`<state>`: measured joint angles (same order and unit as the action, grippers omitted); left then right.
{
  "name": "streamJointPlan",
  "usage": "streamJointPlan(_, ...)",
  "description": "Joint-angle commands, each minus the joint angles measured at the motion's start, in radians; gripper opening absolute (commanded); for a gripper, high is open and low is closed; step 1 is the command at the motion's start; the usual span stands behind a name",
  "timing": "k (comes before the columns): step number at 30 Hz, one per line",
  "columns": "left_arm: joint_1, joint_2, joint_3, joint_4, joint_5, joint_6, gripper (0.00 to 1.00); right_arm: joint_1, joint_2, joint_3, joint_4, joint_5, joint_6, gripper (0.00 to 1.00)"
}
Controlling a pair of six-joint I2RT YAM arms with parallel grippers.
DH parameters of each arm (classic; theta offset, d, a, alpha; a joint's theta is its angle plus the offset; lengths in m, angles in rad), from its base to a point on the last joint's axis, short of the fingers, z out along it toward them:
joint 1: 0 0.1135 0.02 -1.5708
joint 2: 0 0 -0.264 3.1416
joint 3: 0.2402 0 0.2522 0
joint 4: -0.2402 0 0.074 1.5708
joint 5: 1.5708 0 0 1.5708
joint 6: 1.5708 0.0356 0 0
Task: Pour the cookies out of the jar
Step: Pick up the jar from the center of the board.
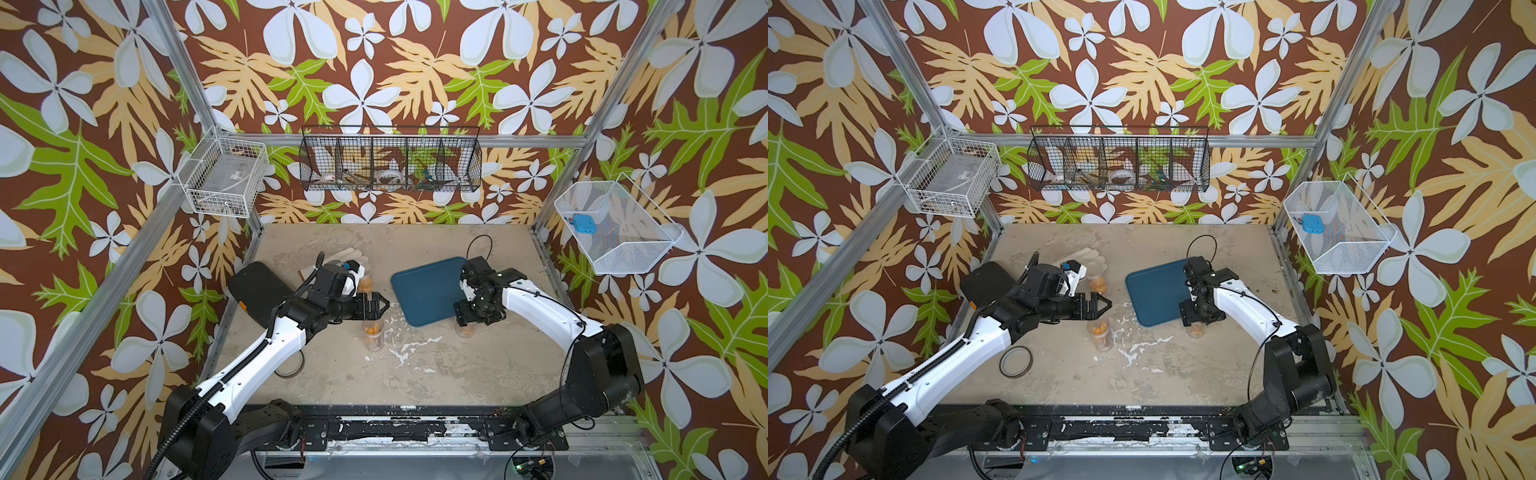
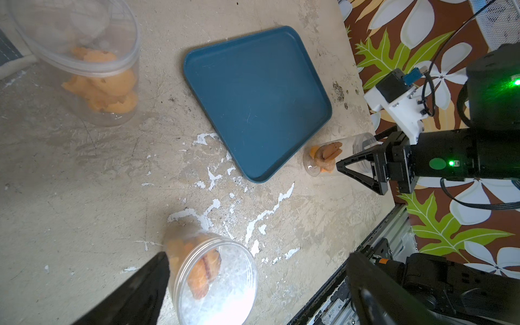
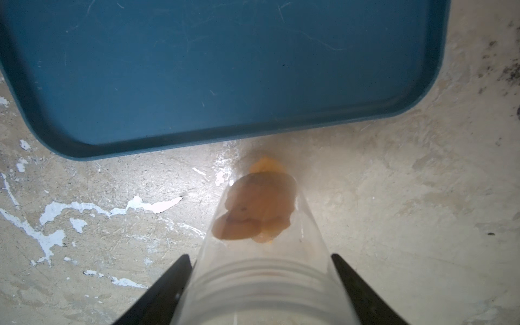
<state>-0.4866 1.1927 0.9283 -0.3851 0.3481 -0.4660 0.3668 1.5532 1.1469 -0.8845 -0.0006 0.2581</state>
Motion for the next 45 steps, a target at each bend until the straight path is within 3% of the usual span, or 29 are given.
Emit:
streamJointPlan(1, 0.0, 0.002, 0.002, 0.009, 0.012, 0.01, 1.0, 0.001, -0.002, 0.011, -0.015, -0.009, 0.007, 0.72)
streamJointPlan(7, 0.0, 0.011, 0.005, 0.009, 0.016, 0.01, 1.0, 0.001, -0.005, 0.014, -0.019, -0.012, 0.009, 0.61)
streamJointPlan(21, 0.0, 0.018, 0.007, 0.018, 0.039, -0.006, 1.0, 0.0, -0.038, 0.02, -0.018, -0.047, 0.013, 0.54)
streamJointPlan(31, 0.0, 0.012, 0.012, 0.016, 0.061, -0.019, 1.0, 0.001, -0.056, 0.051, -0.026, -0.122, 0.03, 0.54)
streamJointPlan(45, 0.0, 0.013, 0.064, 0.002, 0.062, -0.022, 1.0, -0.001, -0.046, 0.233, -0.024, -0.339, 0.086, 0.53)
